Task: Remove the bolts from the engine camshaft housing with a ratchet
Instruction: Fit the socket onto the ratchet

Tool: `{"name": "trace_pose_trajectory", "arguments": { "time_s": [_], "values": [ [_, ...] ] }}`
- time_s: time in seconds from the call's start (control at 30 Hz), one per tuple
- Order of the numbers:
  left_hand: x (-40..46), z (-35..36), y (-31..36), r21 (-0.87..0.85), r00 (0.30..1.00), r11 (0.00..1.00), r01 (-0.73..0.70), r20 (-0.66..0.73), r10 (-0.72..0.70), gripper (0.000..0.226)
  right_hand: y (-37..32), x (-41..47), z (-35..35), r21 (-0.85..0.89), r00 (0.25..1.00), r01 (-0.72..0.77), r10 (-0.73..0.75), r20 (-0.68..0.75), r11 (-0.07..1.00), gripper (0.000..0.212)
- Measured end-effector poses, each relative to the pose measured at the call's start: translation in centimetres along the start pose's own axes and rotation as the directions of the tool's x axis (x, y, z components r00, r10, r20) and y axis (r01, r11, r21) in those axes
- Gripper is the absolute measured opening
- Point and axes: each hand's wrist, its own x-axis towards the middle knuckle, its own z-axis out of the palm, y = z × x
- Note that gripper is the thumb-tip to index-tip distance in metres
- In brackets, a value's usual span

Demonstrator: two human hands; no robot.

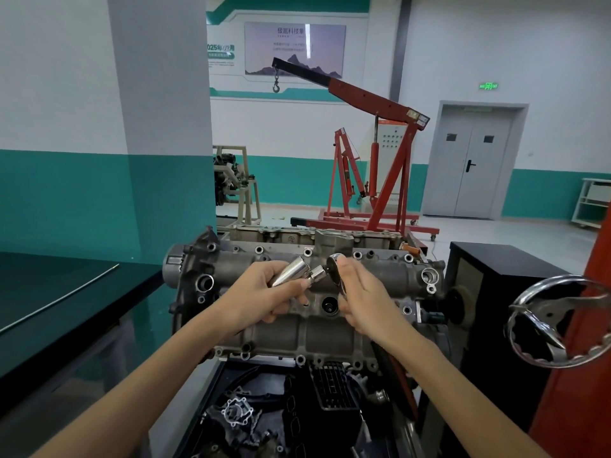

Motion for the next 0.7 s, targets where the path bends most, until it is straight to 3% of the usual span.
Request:
{"name": "trace_pose_trajectory", "arguments": {
  "time_s": [0.07, 0.17, 0.3, 0.5, 0.7],
  "values": [
    [0.0, 0.0, 0.1, 0.004, 1.000, 1.000, 0.007, 0.004, -0.007, 0.014, 0.2, 0.4, -0.1, -0.196, 0.996, 0.083, -0.090, -0.026, 0.977, 0.043],
    [0.1, -0.1, 0.2, 0.000, 0.999, 1.000, 0.026, 0.028, -0.026, 0.014, 0.5, 0.7, -0.4, -0.309, 0.987, 0.144, -0.157, -0.018, 0.940, 0.037],
    [0.3, 0.0, 0.9, -0.021, 0.997, 0.999, 0.045, 0.064, -0.043, 0.012, 0.7, 0.7, -0.3, -0.284, 0.982, 0.172, -0.187, -0.029, 0.943, 0.040],
    [0.2, 0.1, 1.7, 0.172, 0.998, 0.984, -0.051, 0.054, 0.043, 0.008, 0.9, 0.1, -0.4, -0.304, 0.974, 0.195, -0.220, -0.050, 0.933, 0.040],
    [1.1, 0.1, 2.3, 0.213, 0.994, 0.977, -0.031, 0.105, 0.008, 0.010, 0.7, -0.4, 0.0, -0.291, 0.968, 0.202, -0.235, -0.086, 0.935, 0.036]
  ]
}}
